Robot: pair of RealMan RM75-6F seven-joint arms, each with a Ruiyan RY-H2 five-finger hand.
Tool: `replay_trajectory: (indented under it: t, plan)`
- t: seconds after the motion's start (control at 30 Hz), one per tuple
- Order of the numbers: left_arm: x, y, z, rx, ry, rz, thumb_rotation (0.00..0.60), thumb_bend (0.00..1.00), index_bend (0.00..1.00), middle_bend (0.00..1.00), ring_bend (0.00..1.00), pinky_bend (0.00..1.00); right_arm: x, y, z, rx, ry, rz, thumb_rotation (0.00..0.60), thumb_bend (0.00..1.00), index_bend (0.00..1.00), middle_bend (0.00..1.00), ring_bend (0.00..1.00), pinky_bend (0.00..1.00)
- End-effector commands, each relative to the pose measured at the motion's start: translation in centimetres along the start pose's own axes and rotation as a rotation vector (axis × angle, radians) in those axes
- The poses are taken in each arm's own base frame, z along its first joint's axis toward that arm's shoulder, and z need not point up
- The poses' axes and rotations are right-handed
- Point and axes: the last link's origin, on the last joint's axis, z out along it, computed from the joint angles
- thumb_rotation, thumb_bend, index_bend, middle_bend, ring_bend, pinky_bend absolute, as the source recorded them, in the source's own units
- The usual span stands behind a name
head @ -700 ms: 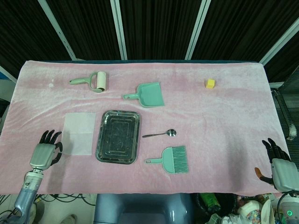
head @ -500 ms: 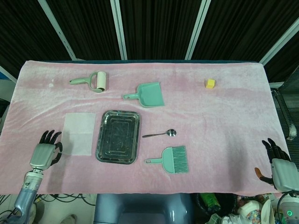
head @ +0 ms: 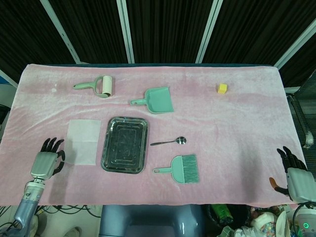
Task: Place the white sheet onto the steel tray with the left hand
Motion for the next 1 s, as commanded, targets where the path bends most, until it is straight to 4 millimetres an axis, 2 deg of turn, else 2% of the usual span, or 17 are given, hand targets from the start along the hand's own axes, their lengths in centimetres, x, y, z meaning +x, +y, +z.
replay_trajectory:
  t: [0.03, 0.3, 0.37, 0.5, 0.57, 0.7, 0.83, 1.0]
  plan:
    - [0.1, 0.0, 0.0, 0.001, 0.005, -0.005, 0.600, 0.45, 0.61, 0.13, 0.00, 0.00, 0.0, 0.0, 0.0, -0.001, 0.001, 0.001, 0.600, 0.24, 0.00, 0.01, 0.09, 0.15]
    - [1.5, -0.4, 0.5, 0.002, 0.053, -0.071, 0.600, 0.45, 0.62, 0.13, 0.00, 0.00, 0.0, 0.1, 0.0, 0.001, -0.001, 0.000, 0.600, 0.24, 0.00, 0.01, 0.09, 0.15]
    - [2.8, -0.5, 1.5, 0.000, 0.078, -0.106, 0.600, 0.45, 0.62, 0.13, 0.00, 0.00, 0.0, 0.1, 0.0, -0.001, -0.004, -0.001, 0.600, 0.24, 0.00, 0.01, 0.09, 0.15]
    - [6.6, -0.3, 5.3, -0.009, 0.143, -0.138, 0.600, 0.45, 0.62, 0.13, 0.00, 0.00, -0.1, 0.1, 0.0, 0.001, -0.008, -0.007, 0.600, 0.24, 0.00, 0.01, 0.09, 0.15]
    - [9.1, 0.7, 8.1, -0.030, 0.182, -0.157, 0.600, 0.45, 0.62, 0.13, 0.00, 0.00, -0.1, 0.0, 0.0, -0.001, -0.009, -0.009, 0.600, 0.24, 0.00, 0.01, 0.09, 0.15]
    - [12.6, 3.4, 11.4, -0.087, 0.216, -0.187, 0.600, 0.45, 0.62, 0.13, 0.00, 0.00, -0.1, 0.0, 0.0, -0.005, -0.010, -0.011, 0.600, 0.24, 0.00, 0.01, 0.09, 0.15]
    - [15.9, 6.0, 13.2, -0.133, 0.289, -0.202, 0.600, 0.45, 0.62, 0.13, 0.00, 0.00, -0.2, 0.0, 0.0, -0.007, -0.011, -0.012, 0.600, 0.24, 0.00, 0.01, 0.09, 0.15]
    - [18.8, 9.0, 14.6, -0.173, 0.371, -0.200, 0.600, 0.45, 0.62, 0.14, 0.00, 0.00, -0.2, 0.0, 0.0, -0.009, -0.017, -0.013, 0.600, 0.24, 0.00, 0.01, 0.09, 0.15]
